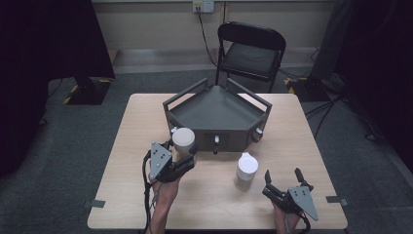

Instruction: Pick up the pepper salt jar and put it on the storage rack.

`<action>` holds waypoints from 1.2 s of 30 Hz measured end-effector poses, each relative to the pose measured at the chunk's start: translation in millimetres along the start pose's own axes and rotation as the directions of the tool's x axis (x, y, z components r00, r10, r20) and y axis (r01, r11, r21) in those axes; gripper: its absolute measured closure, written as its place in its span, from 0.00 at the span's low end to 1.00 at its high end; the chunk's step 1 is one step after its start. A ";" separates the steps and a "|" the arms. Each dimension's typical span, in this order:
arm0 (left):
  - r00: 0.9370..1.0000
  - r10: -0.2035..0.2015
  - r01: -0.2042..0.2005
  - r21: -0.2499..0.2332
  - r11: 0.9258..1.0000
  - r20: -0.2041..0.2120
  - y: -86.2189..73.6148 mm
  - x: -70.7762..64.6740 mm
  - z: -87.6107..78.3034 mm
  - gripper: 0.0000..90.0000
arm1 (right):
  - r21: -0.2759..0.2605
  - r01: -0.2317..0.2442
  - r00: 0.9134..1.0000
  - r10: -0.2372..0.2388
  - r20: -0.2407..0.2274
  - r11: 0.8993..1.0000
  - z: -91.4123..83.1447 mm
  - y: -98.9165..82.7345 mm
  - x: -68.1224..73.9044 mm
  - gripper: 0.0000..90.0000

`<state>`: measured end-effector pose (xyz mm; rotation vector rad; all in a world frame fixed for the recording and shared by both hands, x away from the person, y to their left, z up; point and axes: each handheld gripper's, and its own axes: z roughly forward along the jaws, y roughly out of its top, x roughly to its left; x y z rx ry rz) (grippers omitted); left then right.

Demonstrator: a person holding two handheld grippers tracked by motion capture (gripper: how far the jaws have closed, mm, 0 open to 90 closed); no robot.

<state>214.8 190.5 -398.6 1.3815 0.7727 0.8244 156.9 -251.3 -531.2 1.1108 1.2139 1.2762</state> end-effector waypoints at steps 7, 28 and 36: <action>1.000 0.009 -0.009 -0.006 1.000 0.002 16.9 3.9 13.6 0.38 | 0.000 0.000 1.000 0.000 0.000 1.000 0.0 0.0 0.0 0.02; 1.000 0.014 -0.013 0.076 0.997 -0.015 63.2 16.0 98.9 0.38 | 0.001 0.000 1.000 0.000 -0.005 1.000 0.0 0.1 -0.9 0.02; 0.999 0.023 -0.021 0.084 0.996 -0.023 72.7 15.1 125.3 0.38 | 0.001 0.000 1.000 0.000 -0.006 1.000 0.0 0.1 -1.1 0.02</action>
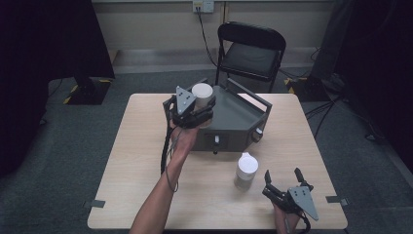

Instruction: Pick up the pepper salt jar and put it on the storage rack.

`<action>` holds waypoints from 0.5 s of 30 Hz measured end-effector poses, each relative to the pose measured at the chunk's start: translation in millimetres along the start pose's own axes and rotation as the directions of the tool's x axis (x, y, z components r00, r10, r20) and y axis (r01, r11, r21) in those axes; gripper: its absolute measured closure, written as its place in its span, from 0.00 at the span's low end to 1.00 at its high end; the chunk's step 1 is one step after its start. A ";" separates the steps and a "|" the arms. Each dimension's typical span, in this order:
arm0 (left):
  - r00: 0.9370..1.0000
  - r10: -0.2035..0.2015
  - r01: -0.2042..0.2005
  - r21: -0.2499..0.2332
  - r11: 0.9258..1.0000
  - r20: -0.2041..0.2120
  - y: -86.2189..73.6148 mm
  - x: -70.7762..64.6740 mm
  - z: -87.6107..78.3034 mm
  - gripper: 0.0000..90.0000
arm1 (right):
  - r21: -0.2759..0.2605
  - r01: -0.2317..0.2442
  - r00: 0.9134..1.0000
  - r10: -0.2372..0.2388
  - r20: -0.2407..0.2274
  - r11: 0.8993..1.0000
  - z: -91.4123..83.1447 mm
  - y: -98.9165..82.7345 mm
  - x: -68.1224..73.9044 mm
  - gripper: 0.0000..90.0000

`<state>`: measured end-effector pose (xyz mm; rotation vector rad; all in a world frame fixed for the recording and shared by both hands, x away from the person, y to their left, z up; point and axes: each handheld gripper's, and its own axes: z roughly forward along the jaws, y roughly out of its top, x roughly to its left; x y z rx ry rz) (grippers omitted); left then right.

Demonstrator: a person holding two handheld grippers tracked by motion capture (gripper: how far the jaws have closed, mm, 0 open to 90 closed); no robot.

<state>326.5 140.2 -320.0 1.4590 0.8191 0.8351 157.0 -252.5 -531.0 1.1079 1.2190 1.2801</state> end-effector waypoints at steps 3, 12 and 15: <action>1.000 -0.003 0.004 0.006 1.000 -0.023 0.2 -2.8 9.5 0.38 | 0.000 0.000 1.000 0.000 0.000 1.000 0.0 0.0 -0.1 0.02; 1.000 -0.010 0.011 0.047 0.999 -0.027 -3.6 1.1 25.2 0.38 | 0.000 0.000 1.000 0.000 -0.001 1.000 0.0 0.0 -0.2 0.02; 0.999 -0.022 0.023 0.062 0.998 -0.030 -6.2 3.9 29.0 0.38 | 0.000 0.000 1.000 0.000 -0.002 1.000 0.0 0.0 -0.3 0.02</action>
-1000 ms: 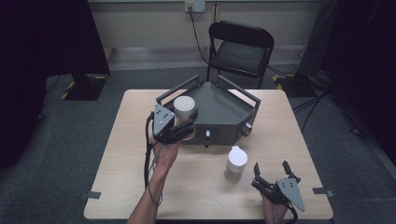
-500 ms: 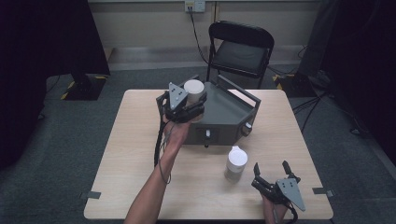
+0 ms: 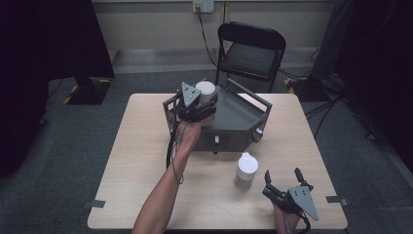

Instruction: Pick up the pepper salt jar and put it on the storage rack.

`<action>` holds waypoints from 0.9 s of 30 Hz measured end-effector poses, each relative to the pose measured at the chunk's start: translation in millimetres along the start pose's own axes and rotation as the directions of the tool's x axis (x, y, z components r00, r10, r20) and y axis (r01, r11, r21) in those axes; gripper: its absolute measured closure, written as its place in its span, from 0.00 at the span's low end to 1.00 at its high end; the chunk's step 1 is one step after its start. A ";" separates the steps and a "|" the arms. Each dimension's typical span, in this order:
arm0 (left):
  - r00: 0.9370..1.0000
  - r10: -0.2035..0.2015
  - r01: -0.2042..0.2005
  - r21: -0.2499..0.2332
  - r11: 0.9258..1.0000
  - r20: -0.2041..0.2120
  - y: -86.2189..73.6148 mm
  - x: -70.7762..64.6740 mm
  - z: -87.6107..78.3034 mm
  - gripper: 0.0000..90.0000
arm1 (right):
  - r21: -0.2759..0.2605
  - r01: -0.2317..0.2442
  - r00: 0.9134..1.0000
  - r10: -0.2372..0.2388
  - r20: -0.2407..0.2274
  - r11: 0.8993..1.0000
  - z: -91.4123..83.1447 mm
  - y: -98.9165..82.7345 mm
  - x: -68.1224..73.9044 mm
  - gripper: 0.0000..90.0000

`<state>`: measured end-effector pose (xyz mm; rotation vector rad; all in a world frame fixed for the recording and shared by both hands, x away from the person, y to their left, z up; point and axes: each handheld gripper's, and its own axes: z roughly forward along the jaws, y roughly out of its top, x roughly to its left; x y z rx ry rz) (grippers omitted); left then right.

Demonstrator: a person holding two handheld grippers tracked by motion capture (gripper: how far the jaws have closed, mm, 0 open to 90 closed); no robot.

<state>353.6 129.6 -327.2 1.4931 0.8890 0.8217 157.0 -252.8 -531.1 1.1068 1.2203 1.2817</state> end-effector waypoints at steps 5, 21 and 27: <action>1.000 -0.005 0.005 0.019 1.000 0.000 -1.8 2.1 5.8 0.38 | 0.000 0.000 1.000 0.000 0.000 1.000 0.0 0.0 0.0 0.02; 1.000 -0.011 0.011 0.055 0.998 -0.002 -4.0 6.8 10.5 0.38 | 0.000 0.000 1.000 0.000 0.000 1.000 0.0 0.0 0.0 0.02; 1.000 -0.008 0.008 0.068 0.998 0.002 -1.2 9.3 11.5 0.38 | 0.000 0.000 1.000 0.000 0.000 1.000 0.0 0.0 0.0 0.02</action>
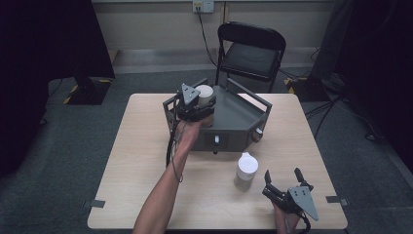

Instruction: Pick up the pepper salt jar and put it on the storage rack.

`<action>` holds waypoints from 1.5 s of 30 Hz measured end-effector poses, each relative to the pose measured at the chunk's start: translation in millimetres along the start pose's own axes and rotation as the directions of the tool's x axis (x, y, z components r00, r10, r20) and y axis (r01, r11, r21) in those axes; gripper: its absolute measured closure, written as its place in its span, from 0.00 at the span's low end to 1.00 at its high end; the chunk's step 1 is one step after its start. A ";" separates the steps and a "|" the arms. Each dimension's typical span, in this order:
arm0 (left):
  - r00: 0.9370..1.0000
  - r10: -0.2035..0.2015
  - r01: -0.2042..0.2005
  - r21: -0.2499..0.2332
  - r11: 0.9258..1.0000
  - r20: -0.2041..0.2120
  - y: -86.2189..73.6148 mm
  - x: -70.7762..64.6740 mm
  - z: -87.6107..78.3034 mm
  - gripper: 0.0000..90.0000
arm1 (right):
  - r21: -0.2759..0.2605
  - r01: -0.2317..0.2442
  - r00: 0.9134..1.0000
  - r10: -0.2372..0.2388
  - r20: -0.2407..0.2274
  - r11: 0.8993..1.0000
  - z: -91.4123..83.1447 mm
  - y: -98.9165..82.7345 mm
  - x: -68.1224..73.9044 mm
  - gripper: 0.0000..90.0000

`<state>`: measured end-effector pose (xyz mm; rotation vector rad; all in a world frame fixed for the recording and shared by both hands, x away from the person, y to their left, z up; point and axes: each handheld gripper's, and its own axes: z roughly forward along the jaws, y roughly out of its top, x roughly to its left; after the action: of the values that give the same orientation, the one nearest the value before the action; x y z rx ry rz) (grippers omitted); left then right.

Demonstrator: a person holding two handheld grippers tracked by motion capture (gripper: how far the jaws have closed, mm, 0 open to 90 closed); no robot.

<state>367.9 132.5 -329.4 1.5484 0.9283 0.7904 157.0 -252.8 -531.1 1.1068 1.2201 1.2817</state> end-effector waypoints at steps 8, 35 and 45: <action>1.000 -0.017 0.017 0.000 1.000 0.015 -0.4 3.8 0.5 0.37 | 0.000 0.000 1.000 0.000 0.001 1.000 0.0 0.0 0.2 0.02; 0.997 -0.074 0.074 -0.121 0.990 -0.002 -22.2 7.6 -26.9 0.00 | 0.000 0.000 1.000 0.000 0.004 1.000 0.0 0.0 0.6 0.02; 0.998 -0.065 0.063 -0.120 0.991 -0.009 -37.8 9.5 -35.7 0.00 | 0.000 0.000 1.000 0.000 0.005 1.000 0.0 0.1 0.8 0.02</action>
<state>335.8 160.5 -360.8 1.4041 0.9193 0.7972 157.0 -252.0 -531.0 1.1097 1.2168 1.2785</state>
